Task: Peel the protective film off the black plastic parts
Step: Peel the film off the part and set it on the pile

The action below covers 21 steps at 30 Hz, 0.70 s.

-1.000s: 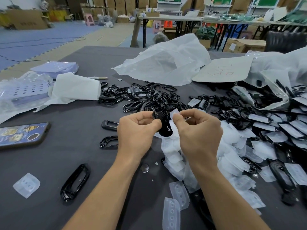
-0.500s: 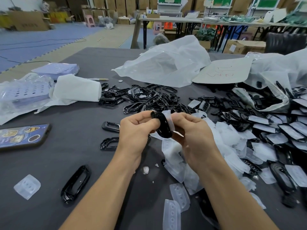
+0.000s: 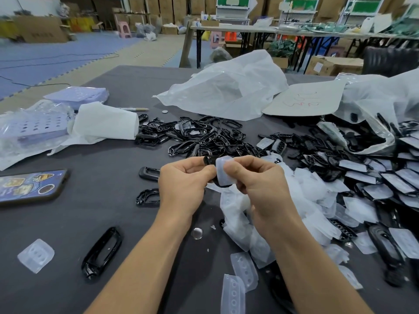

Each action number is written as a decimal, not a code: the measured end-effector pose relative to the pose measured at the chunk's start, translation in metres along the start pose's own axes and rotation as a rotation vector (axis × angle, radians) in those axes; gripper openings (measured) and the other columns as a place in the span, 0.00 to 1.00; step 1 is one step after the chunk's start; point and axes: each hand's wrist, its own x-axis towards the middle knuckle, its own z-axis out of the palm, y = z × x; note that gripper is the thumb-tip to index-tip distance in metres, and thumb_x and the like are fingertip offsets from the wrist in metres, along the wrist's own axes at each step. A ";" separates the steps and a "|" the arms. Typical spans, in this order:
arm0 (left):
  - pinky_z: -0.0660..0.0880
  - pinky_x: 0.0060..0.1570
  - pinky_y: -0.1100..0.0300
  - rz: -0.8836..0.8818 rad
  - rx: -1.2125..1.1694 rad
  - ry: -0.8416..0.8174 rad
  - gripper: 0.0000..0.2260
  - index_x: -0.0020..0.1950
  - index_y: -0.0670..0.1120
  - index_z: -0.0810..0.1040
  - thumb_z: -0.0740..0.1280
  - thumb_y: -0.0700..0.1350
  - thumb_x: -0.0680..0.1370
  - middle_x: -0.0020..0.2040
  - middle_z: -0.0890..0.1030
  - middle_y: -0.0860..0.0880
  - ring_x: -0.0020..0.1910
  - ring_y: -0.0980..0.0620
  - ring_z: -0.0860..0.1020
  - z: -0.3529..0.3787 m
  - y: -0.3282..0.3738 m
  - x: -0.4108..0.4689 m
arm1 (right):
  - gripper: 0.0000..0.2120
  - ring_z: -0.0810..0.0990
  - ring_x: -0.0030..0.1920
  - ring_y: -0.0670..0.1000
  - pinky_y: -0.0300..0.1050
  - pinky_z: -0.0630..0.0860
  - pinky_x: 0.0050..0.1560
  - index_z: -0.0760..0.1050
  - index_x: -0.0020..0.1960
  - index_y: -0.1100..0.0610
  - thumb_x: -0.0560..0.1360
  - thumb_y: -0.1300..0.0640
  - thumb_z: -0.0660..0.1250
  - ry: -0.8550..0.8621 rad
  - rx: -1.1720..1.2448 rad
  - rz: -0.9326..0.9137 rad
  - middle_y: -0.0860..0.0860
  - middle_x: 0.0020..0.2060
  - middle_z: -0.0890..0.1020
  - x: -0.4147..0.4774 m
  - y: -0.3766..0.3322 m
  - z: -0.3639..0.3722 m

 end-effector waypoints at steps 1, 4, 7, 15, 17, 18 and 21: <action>0.80 0.40 0.58 0.001 -0.004 -0.005 0.08 0.47 0.47 0.89 0.82 0.43 0.69 0.40 0.88 0.47 0.40 0.49 0.87 0.000 0.000 0.000 | 0.09 0.78 0.27 0.41 0.31 0.74 0.33 0.84 0.34 0.55 0.71 0.64 0.78 0.003 -0.063 -0.027 0.47 0.28 0.83 0.000 0.002 0.001; 0.83 0.48 0.54 0.007 -0.001 -0.026 0.13 0.50 0.44 0.88 0.82 0.44 0.68 0.42 0.89 0.46 0.43 0.47 0.88 -0.001 -0.001 0.000 | 0.05 0.86 0.36 0.49 0.45 0.83 0.45 0.86 0.36 0.52 0.69 0.57 0.81 0.075 -0.217 -0.070 0.51 0.32 0.86 0.000 0.008 0.003; 0.83 0.45 0.56 0.018 -0.028 -0.084 0.06 0.46 0.44 0.89 0.80 0.37 0.71 0.42 0.88 0.44 0.42 0.46 0.88 0.000 0.000 -0.002 | 0.04 0.88 0.37 0.52 0.55 0.84 0.49 0.86 0.38 0.49 0.69 0.54 0.81 0.130 -0.304 -0.125 0.51 0.32 0.87 0.001 0.010 0.001; 0.77 0.38 0.62 0.032 -0.057 -0.213 0.07 0.43 0.44 0.89 0.76 0.33 0.71 0.38 0.87 0.43 0.34 0.53 0.82 -0.003 0.004 0.000 | 0.07 0.86 0.31 0.46 0.52 0.85 0.41 0.85 0.35 0.51 0.70 0.55 0.81 0.182 -0.440 -0.264 0.45 0.28 0.85 -0.003 0.008 0.008; 0.77 0.43 0.57 0.023 -0.049 -0.211 0.07 0.44 0.44 0.89 0.76 0.37 0.68 0.40 0.87 0.40 0.38 0.50 0.81 -0.004 0.004 0.001 | 0.08 0.85 0.31 0.46 0.52 0.85 0.41 0.84 0.35 0.51 0.69 0.54 0.82 0.197 -0.451 -0.271 0.45 0.28 0.84 -0.004 0.008 0.008; 0.75 0.44 0.53 0.014 -0.044 -0.219 0.07 0.44 0.44 0.89 0.75 0.39 0.67 0.41 0.87 0.37 0.39 0.47 0.80 -0.004 0.005 0.001 | 0.08 0.85 0.31 0.46 0.53 0.85 0.41 0.84 0.35 0.50 0.69 0.53 0.82 0.207 -0.460 -0.273 0.45 0.28 0.84 -0.004 0.008 0.008; 0.68 0.47 0.48 -0.027 -0.030 -0.262 0.09 0.44 0.42 0.88 0.73 0.40 0.66 0.41 0.82 0.33 0.41 0.44 0.73 -0.007 0.006 0.002 | 0.11 0.85 0.32 0.50 0.54 0.84 0.40 0.81 0.35 0.52 0.68 0.50 0.82 0.237 -0.488 -0.268 0.46 0.28 0.84 -0.003 0.010 0.010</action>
